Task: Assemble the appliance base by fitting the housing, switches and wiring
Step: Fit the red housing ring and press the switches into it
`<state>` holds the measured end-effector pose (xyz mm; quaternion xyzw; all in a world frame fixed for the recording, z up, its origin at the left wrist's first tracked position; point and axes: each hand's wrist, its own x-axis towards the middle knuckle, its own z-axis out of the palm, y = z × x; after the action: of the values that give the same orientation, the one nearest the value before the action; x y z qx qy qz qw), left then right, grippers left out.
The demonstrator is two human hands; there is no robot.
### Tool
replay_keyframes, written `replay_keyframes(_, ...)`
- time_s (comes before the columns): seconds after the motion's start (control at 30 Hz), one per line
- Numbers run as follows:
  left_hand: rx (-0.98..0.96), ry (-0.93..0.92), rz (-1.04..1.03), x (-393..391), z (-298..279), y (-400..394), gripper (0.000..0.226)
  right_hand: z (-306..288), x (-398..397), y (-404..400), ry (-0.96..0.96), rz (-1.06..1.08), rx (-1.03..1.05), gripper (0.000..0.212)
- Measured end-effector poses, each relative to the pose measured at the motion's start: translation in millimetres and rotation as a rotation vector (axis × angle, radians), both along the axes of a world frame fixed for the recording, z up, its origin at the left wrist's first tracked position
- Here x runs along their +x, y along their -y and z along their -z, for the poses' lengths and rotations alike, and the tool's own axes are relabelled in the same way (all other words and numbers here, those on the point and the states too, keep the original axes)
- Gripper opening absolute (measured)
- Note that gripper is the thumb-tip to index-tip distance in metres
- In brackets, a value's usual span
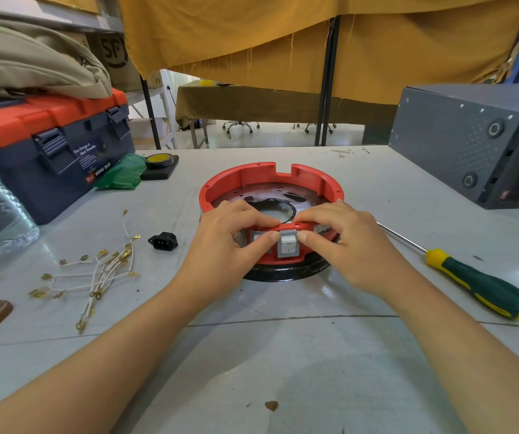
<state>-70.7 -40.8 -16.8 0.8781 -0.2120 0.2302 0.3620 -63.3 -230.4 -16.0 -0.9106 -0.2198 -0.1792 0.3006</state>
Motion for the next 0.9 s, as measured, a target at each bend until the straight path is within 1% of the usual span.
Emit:
replay_keyframes(0.23, -0.016, 0.006, -0.003, -2, -1, 3, 0.015, -4, -3, -1, -0.009, 0.000, 0.037, 0.023)
replay_keyframes(0.4, -0.024, 0.066, -0.017, -3, 0, 6, 0.011, -4, -3, -4, 0.005, 0.016, 0.056, 0.020)
replay_keyframes(0.67, -0.017, 0.065, -0.012, -2, 2, 7, 0.011, -4, -3, -3, 0.006, 0.016, 0.055, 0.021)
replay_keyframes(0.77, 0.026, 0.057, 0.025, 0, 4, 1, 0.015, -2, -2, 0, 0.008, 0.000, -0.020, 0.025)
replay_keyframes(0.9, 0.166, 0.092, 0.070, 1, 8, -10, 0.032, 0, -1, 7, 0.031, -0.024, -0.122, 0.040)
